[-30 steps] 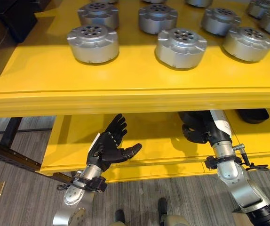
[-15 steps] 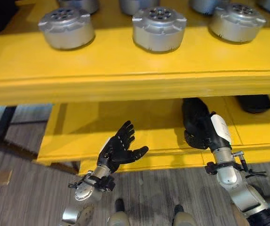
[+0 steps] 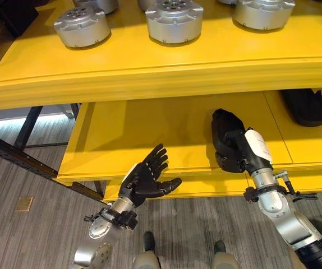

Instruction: Move parts from the plastic box to the shelf.

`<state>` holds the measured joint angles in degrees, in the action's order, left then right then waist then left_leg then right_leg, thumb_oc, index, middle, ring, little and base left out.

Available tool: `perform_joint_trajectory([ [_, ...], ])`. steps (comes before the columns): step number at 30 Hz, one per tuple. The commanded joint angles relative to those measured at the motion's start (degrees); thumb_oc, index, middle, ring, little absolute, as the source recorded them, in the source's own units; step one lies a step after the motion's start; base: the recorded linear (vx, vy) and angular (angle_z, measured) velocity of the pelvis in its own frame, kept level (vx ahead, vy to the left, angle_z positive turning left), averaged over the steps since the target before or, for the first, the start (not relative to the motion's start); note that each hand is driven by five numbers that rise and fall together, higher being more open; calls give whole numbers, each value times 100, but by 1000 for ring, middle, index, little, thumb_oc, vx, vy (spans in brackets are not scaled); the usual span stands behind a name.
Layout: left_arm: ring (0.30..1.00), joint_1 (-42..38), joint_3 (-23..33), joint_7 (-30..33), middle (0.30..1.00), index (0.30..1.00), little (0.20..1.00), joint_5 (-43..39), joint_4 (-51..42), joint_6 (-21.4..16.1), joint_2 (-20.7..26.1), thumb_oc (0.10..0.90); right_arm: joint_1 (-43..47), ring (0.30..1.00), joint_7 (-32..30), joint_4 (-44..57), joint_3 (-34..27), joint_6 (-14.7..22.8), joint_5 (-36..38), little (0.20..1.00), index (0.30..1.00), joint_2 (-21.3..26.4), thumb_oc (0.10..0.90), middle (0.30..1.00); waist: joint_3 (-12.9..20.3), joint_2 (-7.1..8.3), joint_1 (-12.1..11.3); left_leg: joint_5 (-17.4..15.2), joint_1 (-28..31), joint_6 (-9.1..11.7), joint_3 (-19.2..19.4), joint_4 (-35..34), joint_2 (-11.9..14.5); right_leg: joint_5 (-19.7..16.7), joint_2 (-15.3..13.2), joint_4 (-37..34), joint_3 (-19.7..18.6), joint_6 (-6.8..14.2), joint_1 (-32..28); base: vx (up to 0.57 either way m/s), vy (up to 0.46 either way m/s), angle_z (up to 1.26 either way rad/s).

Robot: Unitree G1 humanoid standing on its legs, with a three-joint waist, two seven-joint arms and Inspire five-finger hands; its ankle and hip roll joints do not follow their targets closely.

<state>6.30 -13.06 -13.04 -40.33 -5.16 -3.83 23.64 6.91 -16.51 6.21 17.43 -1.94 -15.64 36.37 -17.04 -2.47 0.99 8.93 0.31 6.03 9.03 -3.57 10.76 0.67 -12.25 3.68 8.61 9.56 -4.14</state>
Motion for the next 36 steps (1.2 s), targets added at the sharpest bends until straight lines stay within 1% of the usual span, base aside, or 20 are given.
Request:
perform_joint_trajectory([
  [1,1000,-274,191,-210,1000,1000,1000,-286,-622,-271,103,900,986,300,-328,529,-68,305,-301,300,300,53,400,300,600,205,-108,-338,232,32,23,141,260,361,102,615,48,-375,105,0,0,0],
  [2,1000,-274,191,-210,1000,1000,1000,-286,-622,-271,103,900,986,300,-328,529,-68,305,-301,300,300,53,400,300,600,205,-108,-338,232,32,23,141,260,361,102,615,48,-375,105,-55,-98,1],
  [3,1000,-272,170,-214,1000,1000,1000,-599,-590,-117,127,900,1001,300,-449,519,-65,395,-414,300,300,36,400,300,596,245,-131,-420,222,1,27,209,207,356,110,612,52,-355,110,-75,-141,3],
  [4,1000,-279,177,-251,1000,1000,1000,-657,-602,-95,117,900,967,300,-459,576,-82,384,-467,300,300,39,400,300,580,264,-150,-441,190,-12,17,256,192,376,118,665,75,-353,131,-117,-265,1],
  [5,1000,-309,160,-253,1000,1000,1000,-520,-665,-113,98,900,988,300,-388,555,-75,245,-428,300,300,23,400,300,527,278,-200,-417,124,-5,-49,312,221,452,150,808,137,-398,171,-77,-244,1],
  [6,1000,-269,148,-170,1000,1000,1000,-492,-718,-107,82,900,998,300,-411,444,-73,266,-349,300,300,6,400,300,497,267,-233,-304,141,25,-108,186,285,503,201,851,165,-454,167,-50,-188,1],
  [7,1000,-266,149,-167,1000,1000,1000,-492,-722,-105,82,900,1000,300,-414,438,-71,269,-348,300,300,7,400,300,494,264,-229,-293,151,28,-111,170,288,505,206,851,169,-457,162,-4,-114,5],
  [9,1000,-142,173,-147,1000,1000,1000,-701,-779,-83,19,900,838,300,-430,508,-165,322,-340,300,300,30,400,300,480,261,-255,61,53,161,-178,-121,447,495,285,703,168,-504,87,-27,-107,16],
  [10,1000,-126,188,-261,1000,1000,1000,-643,-794,-71,-28,900,740,300,-425,592,-223,246,-372,300,300,17,400,300,459,281,-258,151,-141,195,-161,-54,467,454,298,599,143,-515,8,-143,-40,21],
  [11,1000,-131,222,-413,1000,1000,1000,-590,-813,-111,-57,900,663,300,-372,560,-297,344,-402,300,300,25,400,300,433,338,-181,-224,-174,33,10,424,249,383,247,489,76,-506,-3,-185,39,22],
  [13,1000,-161,225,-442,1000,1000,1000,-477,-853,-305,-54,900,646,300,-412,477,-333,651,-436,300,300,80,400,300,484,420,-112,-762,-109,-162,88,835,-124,96,163,254,-150,-411,117,-195,122,12],
  [15,1000,-229,238,-432,1000,1000,1000,-467,-851,-246,-25,900,582,300,-500,488,-364,773,-505,300,300,70,400,300,518,400,-55,-745,45,-202,135,596,-181,-27,154,220,-145,-331,264,-56,165,-16],
  [17,1000,-259,208,-352,1000,1000,1000,-409,-734,-182,45,900,654,300,-593,348,-263,729,-502,300,300,-8,400,300,555,412,-48,-702,241,-260,154,364,-221,-158,168,143,-180,-279,275,70,124,2],
  [19,1000,-222,181,-402,1000,1000,1000,-452,-661,-113,71,900,722,300,-709,256,-169,676,-515,300,300,-45,400,300,631,447,-109,-663,405,-294,154,135,-270,-297,149,-11,-140,-199,232,83,34,6],
  [21,1000,-127,195,-487,1000,1000,1000,-449,-654,-48,99,900,805,300,-644,137,-157,731,-524,300,300,-85,400,300,703,487,-203,-643,547,-287,283,-53,-237,-330,119,-137,56,-160,144,81,7,7],
  [22,1000,-40,202,-491,1000,1000,1000,-538,-659,-15,97,900,835,300,-541,102,-184,779,-357,300,300,-67,400,300,741,514,-257,-654,601,-288,321,-112,-228,-371,99,-242,156,-134,82,73,-3,4],
  [29,1000,88,194,-469,1000,1000,1000,-441,-733,230,79,900,1101,300,-371,-92,-253,566,-236,300,300,6,400,300,778,633,-424,-716,663,-259,393,-143,-239,-291,146,-365,378,-164,-120,61,-48,10],
  [30,1000,82,170,-477,1000,1000,1000,-416,-731,299,96,900,1227,300,-371,-169,-263,459,-232,300,300,35,400,300,742,674,-480,-702,645,-256,374,-121,-237,-218,190,-301,413,-212,-145,48,-103,10],
  [34,1000,13,167,-506,1000,1000,1000,-386,-738,415,179,900,1480,300,-395,-340,-265,392,-254,300,300,74,400,300,658,751,-564,-655,551,-238,323,-63,-208,-141,256,-192,431,-255,-123,11,-130,1],
  [36,1000,-73,150,-512,1000,1000,1000,-372,-738,492,257,900,1618,300,-450,-363,-275,263,-192,300,300,92,400,300,571,799,-612,-655,407,-231,266,71,-193,-90,303,-81,410,-286,-62,-57,-184,5],
])
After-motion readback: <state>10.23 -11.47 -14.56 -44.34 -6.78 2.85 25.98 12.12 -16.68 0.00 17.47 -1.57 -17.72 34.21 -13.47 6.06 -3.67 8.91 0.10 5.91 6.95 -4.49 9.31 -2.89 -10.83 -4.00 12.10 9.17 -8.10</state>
